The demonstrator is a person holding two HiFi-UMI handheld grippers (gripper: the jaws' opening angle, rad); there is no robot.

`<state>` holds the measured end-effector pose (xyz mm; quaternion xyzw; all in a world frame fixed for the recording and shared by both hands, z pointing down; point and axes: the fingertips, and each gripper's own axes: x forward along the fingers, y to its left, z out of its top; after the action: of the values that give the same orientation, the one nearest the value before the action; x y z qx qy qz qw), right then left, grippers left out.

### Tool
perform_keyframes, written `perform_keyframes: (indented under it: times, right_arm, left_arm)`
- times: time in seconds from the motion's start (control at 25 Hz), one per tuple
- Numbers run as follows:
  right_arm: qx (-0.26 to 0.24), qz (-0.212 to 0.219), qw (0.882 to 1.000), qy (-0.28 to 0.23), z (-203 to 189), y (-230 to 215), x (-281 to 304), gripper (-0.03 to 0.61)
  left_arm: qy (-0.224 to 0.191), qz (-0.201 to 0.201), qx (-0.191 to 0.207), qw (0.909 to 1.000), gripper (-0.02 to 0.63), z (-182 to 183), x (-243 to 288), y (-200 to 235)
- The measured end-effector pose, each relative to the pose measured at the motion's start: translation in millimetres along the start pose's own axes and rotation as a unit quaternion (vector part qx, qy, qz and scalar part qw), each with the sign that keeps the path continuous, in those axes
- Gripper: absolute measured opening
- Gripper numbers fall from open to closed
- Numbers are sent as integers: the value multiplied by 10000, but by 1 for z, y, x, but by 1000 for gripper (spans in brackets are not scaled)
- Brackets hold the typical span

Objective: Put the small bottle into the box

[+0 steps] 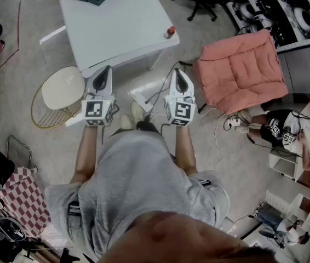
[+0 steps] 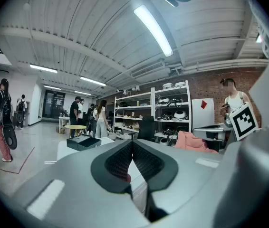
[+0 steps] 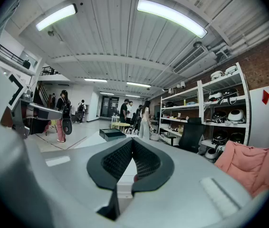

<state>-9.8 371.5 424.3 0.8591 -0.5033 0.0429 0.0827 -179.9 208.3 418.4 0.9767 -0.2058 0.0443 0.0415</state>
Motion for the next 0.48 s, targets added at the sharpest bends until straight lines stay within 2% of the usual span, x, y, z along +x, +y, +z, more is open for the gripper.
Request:
perform_keyframes:
  times: [0.12,0.48]
  right_arm:
    - [173,17,9998,-67,1,-4,6,3]
    - [160,73,9998,41,-4,-22,36,3]
  left_arm:
    - [7,-19,22,10000,11,0,7,0]
    - [66,-6,16,10000,11,0,41,-1]
